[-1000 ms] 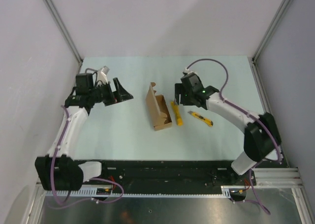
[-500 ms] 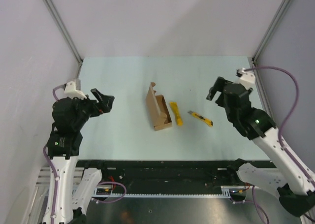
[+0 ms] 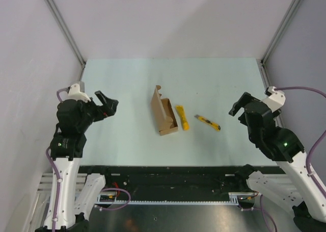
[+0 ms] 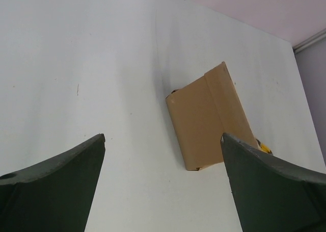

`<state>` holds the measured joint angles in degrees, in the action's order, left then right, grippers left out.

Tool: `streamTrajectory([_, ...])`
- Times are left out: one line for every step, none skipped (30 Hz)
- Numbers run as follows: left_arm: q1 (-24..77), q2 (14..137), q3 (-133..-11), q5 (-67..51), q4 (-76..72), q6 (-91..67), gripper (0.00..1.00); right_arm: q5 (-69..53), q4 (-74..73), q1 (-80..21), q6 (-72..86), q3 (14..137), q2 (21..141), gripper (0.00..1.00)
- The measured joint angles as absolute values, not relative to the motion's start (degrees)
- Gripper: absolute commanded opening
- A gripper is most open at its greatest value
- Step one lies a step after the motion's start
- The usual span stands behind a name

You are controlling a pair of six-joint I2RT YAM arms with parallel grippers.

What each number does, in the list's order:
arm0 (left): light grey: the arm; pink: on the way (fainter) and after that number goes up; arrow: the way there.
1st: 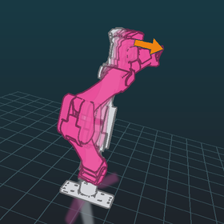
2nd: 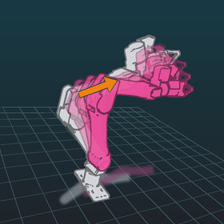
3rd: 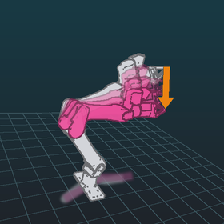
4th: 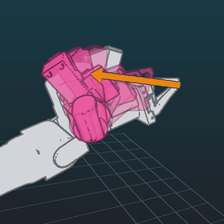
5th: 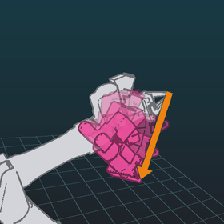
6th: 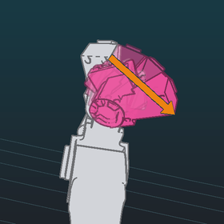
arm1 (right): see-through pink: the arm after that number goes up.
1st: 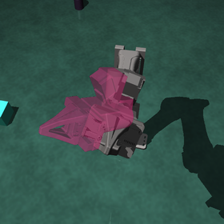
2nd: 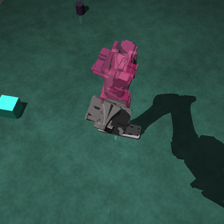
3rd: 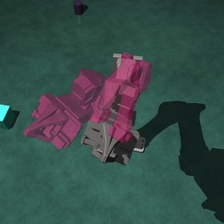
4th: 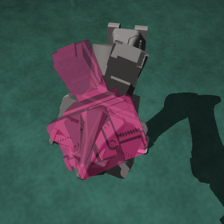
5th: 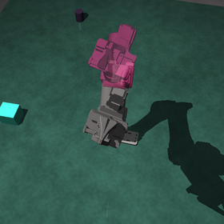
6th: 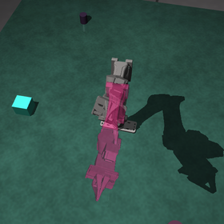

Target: Unpack the express box

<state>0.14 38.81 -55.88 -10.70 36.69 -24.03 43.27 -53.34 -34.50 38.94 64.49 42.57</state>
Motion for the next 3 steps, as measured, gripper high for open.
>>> streamTrajectory([0.1, 39.0, -55.9, -10.7, 36.7, -24.0, 1.00, 43.3, -53.7, -34.5, 39.2, 64.4, 42.6, 1.00])
streamTrajectory([0.1, 39.2, -55.9, -10.7, 36.7, -24.0, 0.99, 43.3, -54.1, -34.5, 39.5, 64.3, 42.6, 1.00])
streamTrajectory([0.1, 39.5, -55.9, -10.7, 36.7, -23.9, 1.00, 43.3, -54.4, -34.5, 39.6, 64.1, 42.6, 1.00])
